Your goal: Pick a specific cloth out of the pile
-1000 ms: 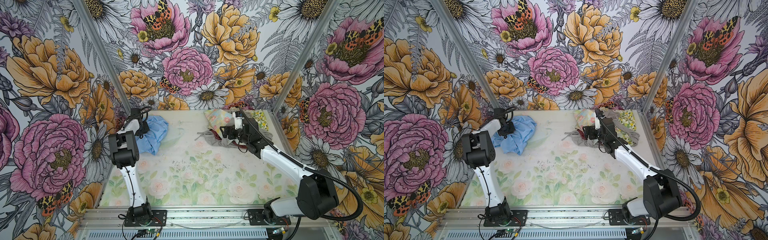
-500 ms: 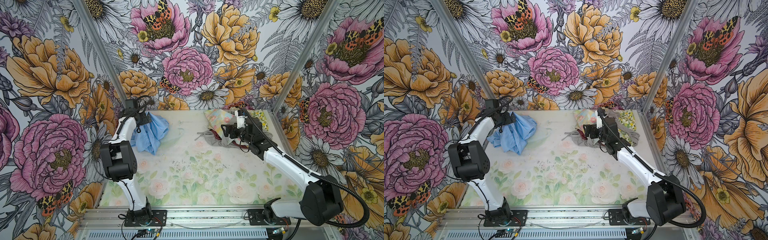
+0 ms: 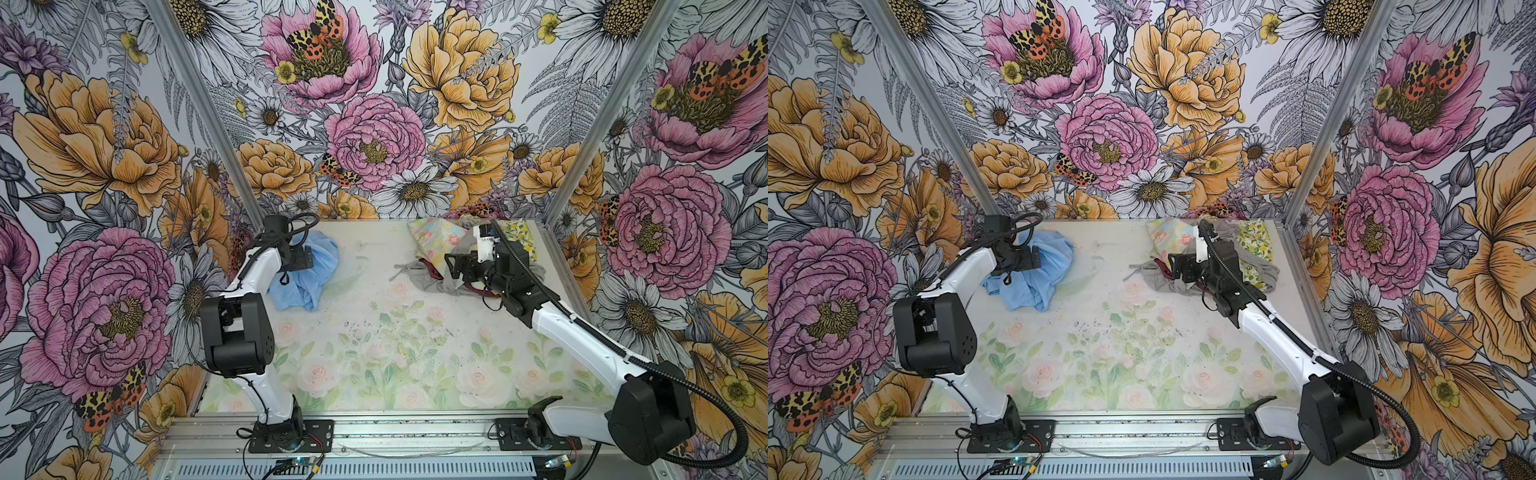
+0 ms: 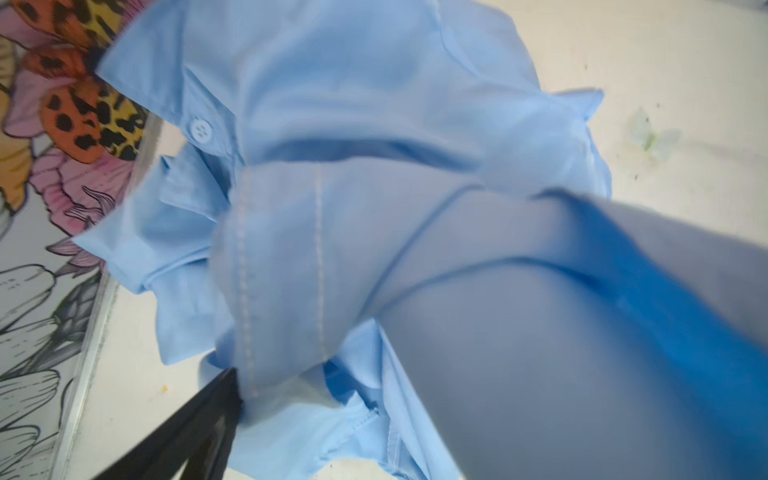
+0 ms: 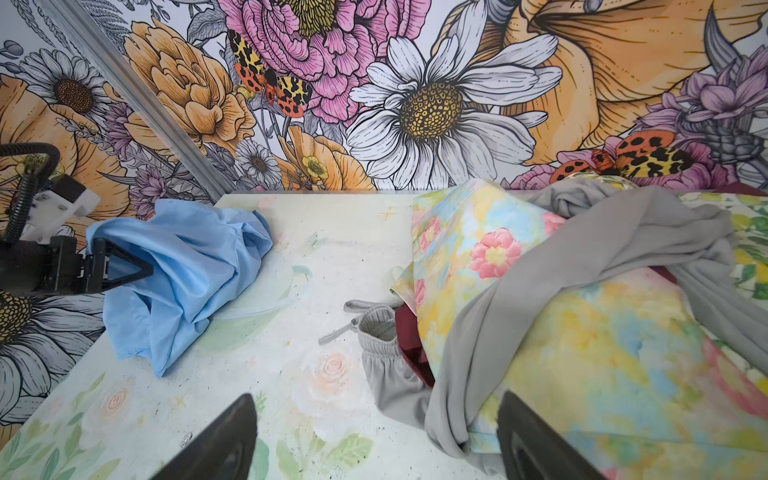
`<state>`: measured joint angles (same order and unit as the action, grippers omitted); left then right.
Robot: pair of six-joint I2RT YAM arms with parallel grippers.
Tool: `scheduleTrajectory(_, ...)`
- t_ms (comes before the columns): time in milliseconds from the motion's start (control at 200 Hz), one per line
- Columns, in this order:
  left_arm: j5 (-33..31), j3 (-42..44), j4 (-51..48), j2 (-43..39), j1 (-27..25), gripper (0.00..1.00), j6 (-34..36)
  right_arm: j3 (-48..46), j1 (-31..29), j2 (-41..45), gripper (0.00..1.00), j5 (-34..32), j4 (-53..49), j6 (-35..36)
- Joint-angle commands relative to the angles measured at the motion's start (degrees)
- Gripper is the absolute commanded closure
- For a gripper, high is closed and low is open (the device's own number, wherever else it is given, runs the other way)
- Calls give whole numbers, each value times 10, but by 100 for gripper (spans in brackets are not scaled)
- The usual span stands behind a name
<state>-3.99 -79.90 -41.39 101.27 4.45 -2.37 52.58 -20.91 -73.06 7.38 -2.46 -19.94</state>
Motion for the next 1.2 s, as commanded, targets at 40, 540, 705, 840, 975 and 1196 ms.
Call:
scheduleTrajectory(40, -54, 19, -11, 9, -32, 2, 27, -13, 3, 20, 9, 11, 16, -8)
scheduleTrajectory(540, 2, 121, 79, -189, -70, 1, 36, -68, 3, 57, 8, -42, 24, 44)
scheduleTrajectory(705, 63, 318, 321, -337, -18, 1, -24, -127, 15, 105, 5, -127, 58, 87)
scheduleTrajectory(840, 72, 494, 561, -412, 2, 1, -43, -201, 39, 151, 1, -200, 136, 123)
scheduleTrajectory(975, 36, 550, 638, -388, -11, 1, -19, -287, 66, 189, 1, -250, 240, 155)
scheduleTrajectory(1196, 24, 582, 755, -277, -17, 1, -5, -354, 140, 159, 1, -236, 376, 169)
